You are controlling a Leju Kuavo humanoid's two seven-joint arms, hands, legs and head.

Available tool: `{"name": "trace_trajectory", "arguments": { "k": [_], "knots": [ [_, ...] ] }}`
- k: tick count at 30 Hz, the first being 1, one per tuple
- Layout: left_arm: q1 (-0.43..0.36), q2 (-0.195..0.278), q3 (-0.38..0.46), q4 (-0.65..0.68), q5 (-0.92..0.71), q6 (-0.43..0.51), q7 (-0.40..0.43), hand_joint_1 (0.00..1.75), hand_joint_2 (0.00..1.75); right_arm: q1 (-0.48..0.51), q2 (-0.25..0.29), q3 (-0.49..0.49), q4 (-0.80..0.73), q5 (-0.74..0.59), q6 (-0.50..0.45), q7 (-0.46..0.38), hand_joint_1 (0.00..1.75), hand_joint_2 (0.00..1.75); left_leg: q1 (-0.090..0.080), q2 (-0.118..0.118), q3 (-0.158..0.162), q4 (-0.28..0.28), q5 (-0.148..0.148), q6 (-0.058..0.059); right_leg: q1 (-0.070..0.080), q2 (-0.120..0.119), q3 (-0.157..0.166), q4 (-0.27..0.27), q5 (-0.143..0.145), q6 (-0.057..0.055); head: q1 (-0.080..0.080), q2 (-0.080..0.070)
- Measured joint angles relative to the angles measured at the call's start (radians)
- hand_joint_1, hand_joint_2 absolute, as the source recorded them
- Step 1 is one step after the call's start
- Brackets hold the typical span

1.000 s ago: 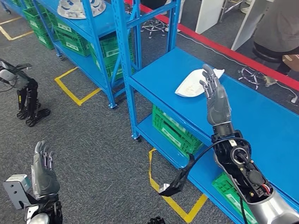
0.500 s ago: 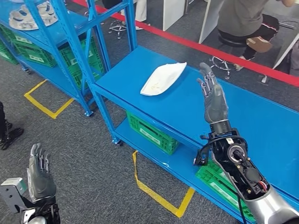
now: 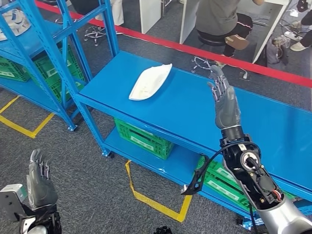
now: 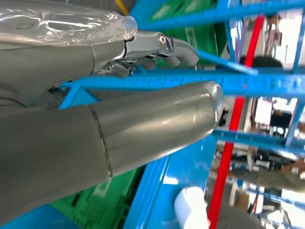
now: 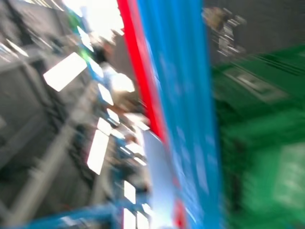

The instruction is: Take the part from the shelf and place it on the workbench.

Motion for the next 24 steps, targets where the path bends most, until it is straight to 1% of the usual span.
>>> {"name": "trace_trajectory", "arguments": {
  "k": [1,2,3,4,5,6,7,8,9,10,11,12,13,14,15,16,17,18,19,20,21,22,23,24],
  "knots": [
    [0.0,0.0,0.0,0.0,-0.001,-0.002,0.0,0.0,0.0,0.013,0.01,0.016,0.001,0.028,0.0,-0.026,0.0,0.0,0.001,0.01,0.003,0.001,-0.003,-0.004,-0.002,-0.009,0.032,-0.057,0.032,0.001,0.002,0.0],
    [-0.002,-0.001,0.0,0.0,-0.001,-0.004,-0.001,0.0,0.0,0.025,0.023,0.039,0.004,0.059,-0.011,-0.053,0.0,0.0,0.001,0.019,0.006,0.001,-0.006,-0.009,-0.002,-0.028,0.072,-0.134,0.062,0.002,0.004,0.0],
    [-0.005,-0.002,0.0,0.0,-0.001,-0.005,-0.002,0.0,0.0,0.036,0.039,0.069,0.01,0.084,-0.033,-0.078,0.0,0.0,-0.001,0.028,0.008,0.004,-0.01,-0.015,0.001,-0.048,0.11,-0.204,0.084,-0.001,0.007,0.0],
    [-0.008,-0.002,0.0,0.0,-0.001,-0.006,-0.004,0.0,0.0,0.044,0.054,0.101,0.017,0.099,-0.055,-0.094,0.0,0.0,-0.004,0.036,0.009,0.006,-0.013,-0.021,0.004,-0.061,0.135,-0.251,0.095,-0.007,0.007,0.0],
    [-0.012,-0.002,0.0,0.0,-0.001,-0.007,-0.005,0.0,0.0,0.05,0.066,0.13,0.023,0.103,-0.073,-0.103,0.0,0.0,-0.007,0.045,0.009,0.007,-0.014,-0.026,0.007,-0.067,0.145,-0.272,0.095,-0.014,0.004,0.0],
    [-0.015,-0.004,0.0,0.0,-0.001,-0.007,-0.005,0.0,0.0,0.055,0.076,0.155,0.028,0.101,-0.084,-0.107,0.0,0.0,-0.008,0.054,0.009,0.007,-0.014,-0.03,0.011,-0.059,0.146,-0.275,0.095,-0.023,0.0,0.0],
    [-0.017,-0.005,0.0,0.0,-0.001,-0.008,-0.006,0.0,0.0,0.059,0.082,0.174,0.031,0.097,-0.09,-0.109,0.0,0.0,-0.007,0.062,0.011,0.006,-0.015,-0.035,0.011,-0.046,0.145,-0.276,0.097,-0.03,-0.005,0.0],
    [-0.018,-0.006,0.0,0.0,-0.001,-0.008,-0.006,0.0,0.0,0.062,0.087,0.189,0.034,0.093,-0.092,-0.109,0.0,0.0,-0.004,0.056,0.011,0.011,-0.021,-0.041,0.012,-0.035,0.145,-0.277,0.098,-0.037,-0.008,0.0],
    [-0.019,-0.007,0.0,0.0,-0.001,-0.008,-0.006,0.0,0.0,0.062,0.091,0.203,0.036,0.089,-0.093,-0.109,0.0,0.0,0.0,0.038,0.003,0.032,-0.038,-0.047,0.012,-0.024,0.145,-0.279,0.1,-0.043,-0.01,0.0],
    [-0.02,-0.008,0.0,0.0,-0.001,-0.008,-0.007,0.0,0.0,0.062,0.095,0.214,0.038,0.086,-0.093,-0.109,0.0,0.0,0.002,0.013,-0.016,0.076,-0.064,-0.051,0.01,-0.013,0.146,-0.28,0.103,-0.049,-0.012,0.0],
    [-0.021,-0.008,0.0,0.0,0.0,-0.008,-0.007,0.0,0.0,0.062,0.098,0.225,0.04,0.084,-0.092,-0.108,0.0,0.0,0.003,-0.014,-0.046,0.141,-0.098,-0.052,0.01,-0.003,0.144,-0.281,0.104,-0.054,-0.015,0.0],
    [-0.02,-0.007,0.0,0.0,0.0,-0.008,-0.007,0.0,0.0,0.062,0.101,0.235,0.043,0.082,-0.092,-0.107,0.0,0.0,0.003,-0.03,-0.086,0.219,-0.132,-0.052,0.011,0.008,0.143,-0.281,0.105,-0.057,-0.016,0.0],
    [-0.018,-0.007,0.0,0.0,0.0,-0.008,-0.007,0.0,0.0,0.064,0.103,0.243,0.045,0.08,-0.091,-0.105,0.0,0.0,0.003,-0.036,-0.122,0.287,-0.155,-0.051,0.012,0.02,0.141,-0.281,0.106,-0.06,-0.017,0.0],
    [-0.017,-0.007,0.0,0.0,0.001,-0.008,-0.007,0.0,0.0,0.066,0.106,0.252,0.047,0.079,-0.09,-0.104,0.0,0.0,0.002,-0.038,-0.146,0.326,-0.161,-0.048,0.014,0.034,0.14,-0.281,0.106,-0.061,-0.017,0.0],
    [-0.016,-0.008,0.0,0.0,0.001,-0.008,-0.007,0.0,0.0,0.068,0.109,0.26,0.05,0.078,-0.09,-0.103,0.0,0.0,0.002,-0.04,-0.15,0.324,-0.145,-0.044,0.015,0.048,0.14,-0.28,0.107,-0.061,-0.017,0.0],
    [-0.016,-0.008,0.0,0.0,0.001,-0.008,-0.007,0.0,0.0,0.069,0.111,0.267,0.052,0.078,-0.09,-0.102,0.0,0.0,0.001,-0.046,-0.13,0.275,-0.111,-0.039,0.016,0.062,0.141,-0.28,0.108,-0.061,-0.017,0.0],
    [-0.017,-0.008,0.0,0.0,0.001,-0.008,-0.007,0.0,0.0,0.07,0.113,0.274,0.054,0.078,-0.091,-0.102,0.0,0.0,0.001,-0.06,-0.096,0.2,-0.069,-0.032,0.016,0.077,0.141,-0.28,0.109,-0.061,-0.017,0.0],
    [-0.019,-0.008,0.0,0.0,0.001,-0.008,-0.007,0.0,0.0,0.07,0.115,0.281,0.056,0.081,-0.091,-0.101,0.0,0.0,0.001,-0.082,-0.06,0.122,-0.037,-0.027,0.017,0.09,0.141,-0.28,0.11,-0.059,-0.017,0.0],
    [-0.021,-0.007,0.0,0.0,0.001,-0.008,-0.007,0.0,0.0,0.07,0.117,0.287,0.058,0.085,-0.092,-0.099,0.0,0.0,0.0,-0.099,-0.032,0.061,-0.015,-0.025,0.017,0.102,0.14,-0.28,0.111,-0.056,-0.017,0.0],
    [-0.023,-0.008,0.0,0.0,0.001,-0.008,-0.007,0.0,0.0,0.071,0.119,0.294,0.059,0.091,-0.093,-0.097,0.0,0.0,-0.001,-0.11,-0.017,0.028,-0.006,-0.023,0.016,0.112,0.137,-0.279,0.112,-0.052,-0.017,0.0],
    [-0.025,-0.008,-0.001,0.0,0.001,-0.007,-0.007,0.0,0.0,0.072,0.122,0.3,0.062,0.1,-0.095,-0.095,0.0,0.0,-0.003,-0.11,-0.013,0.017,-0.007,-0.023,0.015,0.122,0.134,-0.28,0.114,-0.046,-0.018,0.0],
    [-0.027,-0.008,-0.001,0.0,0.001,-0.006,-0.007,0.0,0.0,0.073,0.124,0.306,0.064,0.108,-0.098,-0.092,0.0,0.0,-0.004,-0.098,-0.011,0.014,-0.005,-0.021,0.013,0.132,0.131,-0.282,0.115,-0.04,-0.018,0.0],
    [-0.029,-0.009,-0.001,0.0,0.001,-0.006,-0.006,0.0,0.0,0.074,0.125,0.313,0.066,0.116,-0.101,-0.091,0.0,0.0,-0.003,-0.086,-0.008,0.008,-0.003,-0.017,0.012,0.127,0.126,-0.28,0.114,-0.035,-0.018,0.0],
    [-0.031,-0.01,-0.001,0.0,0.001,-0.005,-0.005,0.0,0.0,0.075,0.126,0.318,0.069,0.122,-0.104,-0.09,0.0,0.0,-0.001,-0.075,-0.004,0.002,-0.001,-0.012,0.013,0.106,0.118,-0.268,0.104,-0.03,-0.016,0.0]
  ]
}}
